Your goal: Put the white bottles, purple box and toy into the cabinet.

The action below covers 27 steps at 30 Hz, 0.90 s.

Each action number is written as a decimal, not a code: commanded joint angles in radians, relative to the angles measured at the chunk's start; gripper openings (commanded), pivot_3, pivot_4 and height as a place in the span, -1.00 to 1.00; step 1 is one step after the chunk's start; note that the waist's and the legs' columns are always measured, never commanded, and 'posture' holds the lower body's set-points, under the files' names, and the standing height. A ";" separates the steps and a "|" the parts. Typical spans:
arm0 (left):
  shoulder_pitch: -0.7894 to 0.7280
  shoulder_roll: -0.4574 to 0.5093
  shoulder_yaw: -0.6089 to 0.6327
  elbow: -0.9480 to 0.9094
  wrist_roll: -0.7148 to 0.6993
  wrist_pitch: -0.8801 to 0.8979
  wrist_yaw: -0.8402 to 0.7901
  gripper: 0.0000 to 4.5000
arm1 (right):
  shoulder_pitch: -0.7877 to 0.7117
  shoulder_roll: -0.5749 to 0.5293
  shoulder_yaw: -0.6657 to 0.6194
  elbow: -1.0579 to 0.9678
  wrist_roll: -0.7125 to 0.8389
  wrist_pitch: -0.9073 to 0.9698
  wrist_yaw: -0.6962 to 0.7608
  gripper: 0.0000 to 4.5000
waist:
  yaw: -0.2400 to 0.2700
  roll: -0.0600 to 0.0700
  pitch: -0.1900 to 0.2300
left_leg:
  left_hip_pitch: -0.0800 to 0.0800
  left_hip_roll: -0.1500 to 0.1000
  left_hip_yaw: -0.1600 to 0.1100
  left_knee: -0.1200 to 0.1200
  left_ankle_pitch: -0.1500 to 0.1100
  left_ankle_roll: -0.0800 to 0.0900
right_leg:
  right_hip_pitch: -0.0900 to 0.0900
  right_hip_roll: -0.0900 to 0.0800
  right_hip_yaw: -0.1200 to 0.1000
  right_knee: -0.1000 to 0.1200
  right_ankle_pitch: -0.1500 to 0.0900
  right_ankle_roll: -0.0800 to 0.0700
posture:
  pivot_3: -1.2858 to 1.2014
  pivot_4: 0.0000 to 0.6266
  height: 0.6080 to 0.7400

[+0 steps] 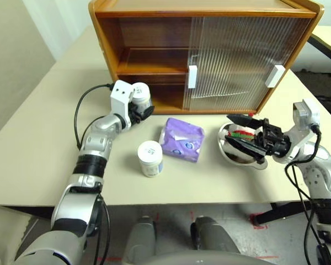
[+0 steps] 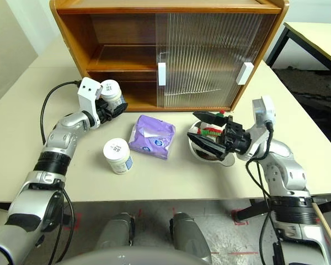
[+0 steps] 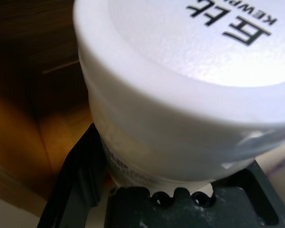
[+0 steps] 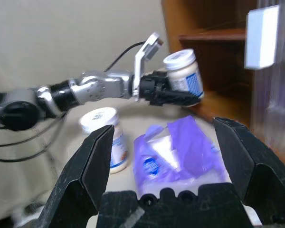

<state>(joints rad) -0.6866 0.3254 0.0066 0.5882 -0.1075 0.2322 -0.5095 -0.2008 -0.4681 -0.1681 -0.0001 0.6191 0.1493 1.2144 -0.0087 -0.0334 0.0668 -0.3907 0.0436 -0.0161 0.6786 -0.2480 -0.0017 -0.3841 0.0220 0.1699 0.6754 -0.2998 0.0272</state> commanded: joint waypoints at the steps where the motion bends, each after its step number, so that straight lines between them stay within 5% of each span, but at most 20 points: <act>1: -0.062 -0.027 -0.011 0.070 0.030 -0.054 0.028 0.46 | 0.023 0.035 0.006 -0.016 -0.034 -0.063 -0.053 1.00 | 0.000 0.000 0.000 | 0.000 0.000 0.000 0.000 0.000 0.000 | 0.000 0.000 0.000 0.000 0.000 0.000 | 0.09 -1.00 1.00; 22: -0.271 -0.144 0.015 0.474 0.058 -0.233 0.133 0.45 | 0.089 0.029 0.009 -0.171 -0.031 -0.013 -0.218 1.00 | -0.031 0.000 0.000 | -0.001 -0.001 0.000 0.000 0.000 0.000 | -0.001 0.000 0.001 0.000 0.000 0.001 | 0.03 -1.00 1.00; 27: -0.297 -0.151 0.024 0.522 0.056 -0.234 0.115 0.45 | 0.065 0.062 0.029 -0.199 -0.082 0.028 -0.370 1.00 | -0.044 0.000 0.000 | -0.001 -0.002 -0.001 0.000 0.000 0.000 | -0.001 0.000 0.001 0.000 0.000 0.001 | 0.01 -1.00 1.00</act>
<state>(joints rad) -0.9412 0.1756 0.0219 1.0902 -0.0554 0.0163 -0.3866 -0.1261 -0.4204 -0.1580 -0.1682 0.5571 0.1577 0.8987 -0.0526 -0.0339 0.0665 -0.3919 0.0420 -0.0170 0.6785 -0.2480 -0.0019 -0.3848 0.0222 0.1709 0.6754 -0.2999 0.0279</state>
